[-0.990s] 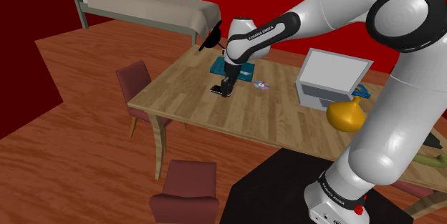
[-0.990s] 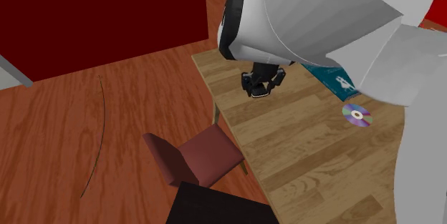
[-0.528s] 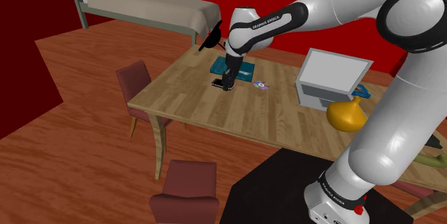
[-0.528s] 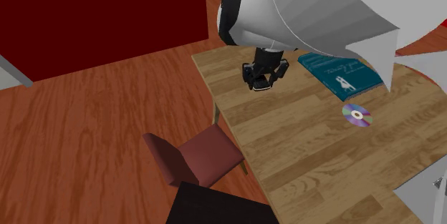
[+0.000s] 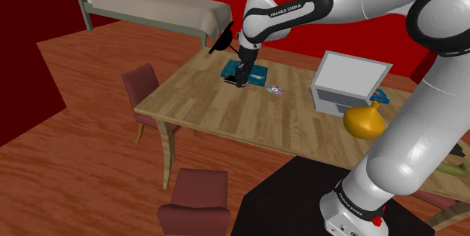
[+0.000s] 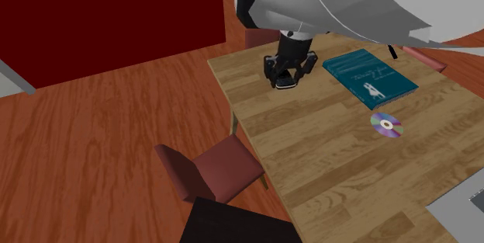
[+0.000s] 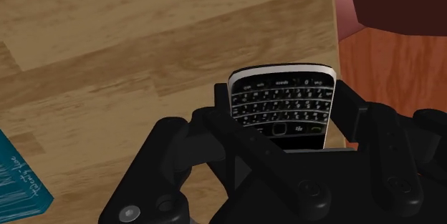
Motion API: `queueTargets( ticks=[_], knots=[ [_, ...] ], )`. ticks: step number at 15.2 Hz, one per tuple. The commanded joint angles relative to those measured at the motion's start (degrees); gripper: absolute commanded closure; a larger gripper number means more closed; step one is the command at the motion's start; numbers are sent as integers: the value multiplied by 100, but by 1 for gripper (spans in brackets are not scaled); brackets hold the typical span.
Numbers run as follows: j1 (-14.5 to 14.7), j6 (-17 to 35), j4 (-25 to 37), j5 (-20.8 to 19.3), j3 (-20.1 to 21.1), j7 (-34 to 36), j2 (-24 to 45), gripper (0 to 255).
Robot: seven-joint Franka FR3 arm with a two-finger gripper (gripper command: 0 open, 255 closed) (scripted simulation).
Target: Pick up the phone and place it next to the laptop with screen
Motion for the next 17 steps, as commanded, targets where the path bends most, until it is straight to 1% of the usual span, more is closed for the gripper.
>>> queueTargets(
  ticks=[1,17],
  knots=[
    [2,-142,101,0,2,6,-40,255],
    [-1,-1335,1027,3,-1,16,-307,255]
  ],
)
